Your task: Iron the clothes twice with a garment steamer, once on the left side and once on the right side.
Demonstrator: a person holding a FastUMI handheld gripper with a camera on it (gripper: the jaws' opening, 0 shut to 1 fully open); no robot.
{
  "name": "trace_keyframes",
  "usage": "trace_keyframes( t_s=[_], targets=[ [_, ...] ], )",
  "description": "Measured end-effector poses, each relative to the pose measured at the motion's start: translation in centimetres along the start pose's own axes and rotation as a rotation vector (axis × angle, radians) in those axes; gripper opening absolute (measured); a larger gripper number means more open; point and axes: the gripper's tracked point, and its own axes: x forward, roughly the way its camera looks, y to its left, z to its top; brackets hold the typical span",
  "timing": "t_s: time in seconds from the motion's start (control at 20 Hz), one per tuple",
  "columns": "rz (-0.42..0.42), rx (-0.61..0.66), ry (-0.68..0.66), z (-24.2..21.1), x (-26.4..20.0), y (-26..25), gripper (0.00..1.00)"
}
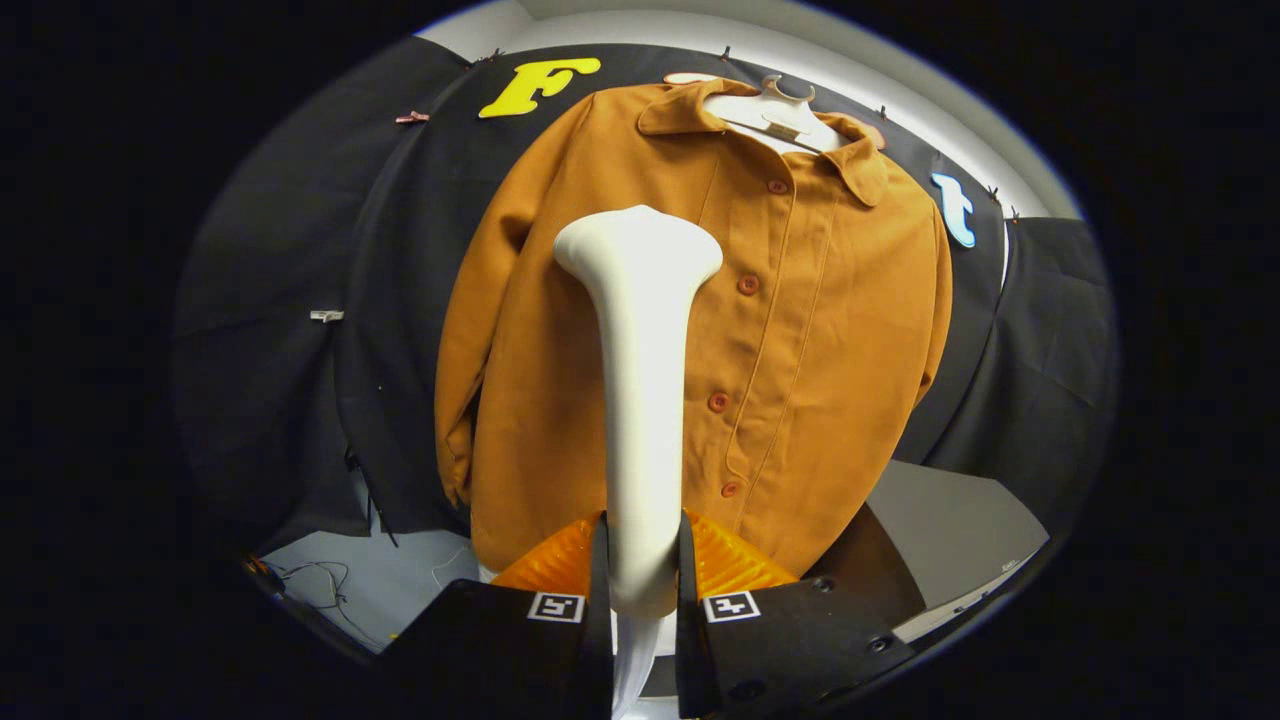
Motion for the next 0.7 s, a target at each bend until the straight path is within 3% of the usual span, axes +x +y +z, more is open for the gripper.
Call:
trace_keyframes(
  t_s=[0.7],
  targets=[
    [0.039,0.020,0.192,-7.6,-1.4,0.5,0.29]
  ],
)
